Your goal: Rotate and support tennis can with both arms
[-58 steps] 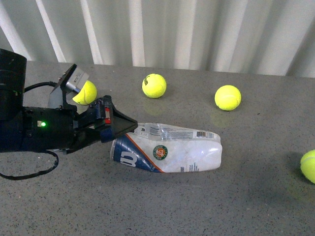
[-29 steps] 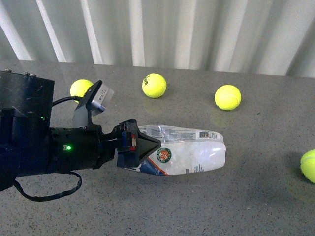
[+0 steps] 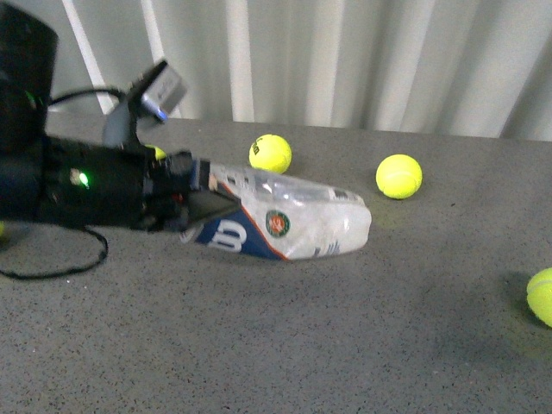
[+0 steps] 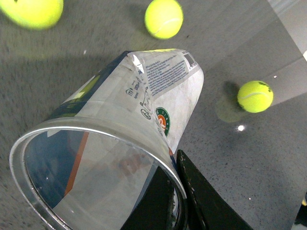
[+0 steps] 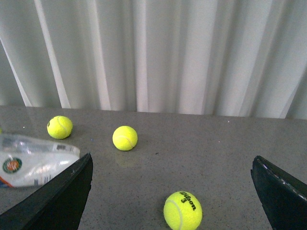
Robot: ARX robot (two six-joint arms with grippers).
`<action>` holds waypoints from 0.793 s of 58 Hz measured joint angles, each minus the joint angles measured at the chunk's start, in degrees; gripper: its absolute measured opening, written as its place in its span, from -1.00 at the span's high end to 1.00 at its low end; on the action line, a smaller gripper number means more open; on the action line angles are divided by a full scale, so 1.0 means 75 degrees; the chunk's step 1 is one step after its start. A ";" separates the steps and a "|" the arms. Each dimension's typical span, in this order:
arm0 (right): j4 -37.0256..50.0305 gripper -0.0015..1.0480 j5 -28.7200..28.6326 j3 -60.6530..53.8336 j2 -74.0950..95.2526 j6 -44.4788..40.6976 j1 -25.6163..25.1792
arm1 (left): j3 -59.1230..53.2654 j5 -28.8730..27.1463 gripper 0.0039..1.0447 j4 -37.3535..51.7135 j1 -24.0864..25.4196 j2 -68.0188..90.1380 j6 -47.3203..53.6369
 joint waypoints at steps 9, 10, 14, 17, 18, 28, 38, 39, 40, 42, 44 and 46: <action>0.0000 -0.86 0.0000 0.0000 0.0000 0.0000 0.0000 | 0.1250 0.0160 0.94 -0.2699 -0.0026 -0.1279 0.1851; 0.0000 -0.86 0.0000 0.0000 0.0000 0.0000 0.0000 | 0.1437 0.0082 0.94 -0.3098 -0.0061 -0.1413 0.2200; 0.0000 -0.86 0.0000 0.0000 0.0000 0.0000 0.0000 | 0.2022 -0.0300 0.94 -0.4383 -0.0210 -0.1743 0.3433; 0.0000 -0.86 0.0000 0.0000 0.0000 0.0000 0.0000 | 0.2457 -0.0836 0.94 -0.5441 -0.0356 -0.1944 0.4785; 0.0000 -0.86 0.0000 0.0000 0.0000 0.0000 0.0000 | 0.2608 -0.1081 0.94 -0.5840 -0.0417 -0.2002 0.5316; 0.0000 -0.86 0.0003 0.0000 0.0000 0.0000 0.0000 | 0.3821 -0.3238 0.94 -0.8760 -0.0935 -0.2063 1.0223; 0.0000 -0.86 0.0000 0.0000 0.0000 0.0000 0.0000 | 0.4264 -0.4336 0.94 -0.8874 -0.1250 -0.1772 1.2222; 0.0000 -0.86 0.0000 0.0000 0.0000 0.0000 0.0000 | 0.4264 -0.4508 0.94 -0.8786 -0.1282 -0.1711 1.2356; 0.0000 -0.86 0.0000 0.0000 0.0000 0.0000 0.0000 | 0.4264 -0.4549 0.94 -0.8743 -0.1297 -0.1679 1.2435; 0.0000 -0.86 0.0000 0.0000 0.0000 0.0000 0.0000 | 0.4264 -0.4817 0.94 -0.8638 -0.1355 -0.1562 1.2668; 0.0000 -0.86 0.0000 0.0000 0.0000 0.0000 0.0000 | 0.4278 -0.4849 0.94 -0.8623 -0.1411 -0.1428 1.2785; 0.0000 -0.86 0.0003 0.0000 0.0000 0.0000 0.0000 | 0.4307 -0.4771 0.94 -0.8690 -0.1469 -0.1253 1.2840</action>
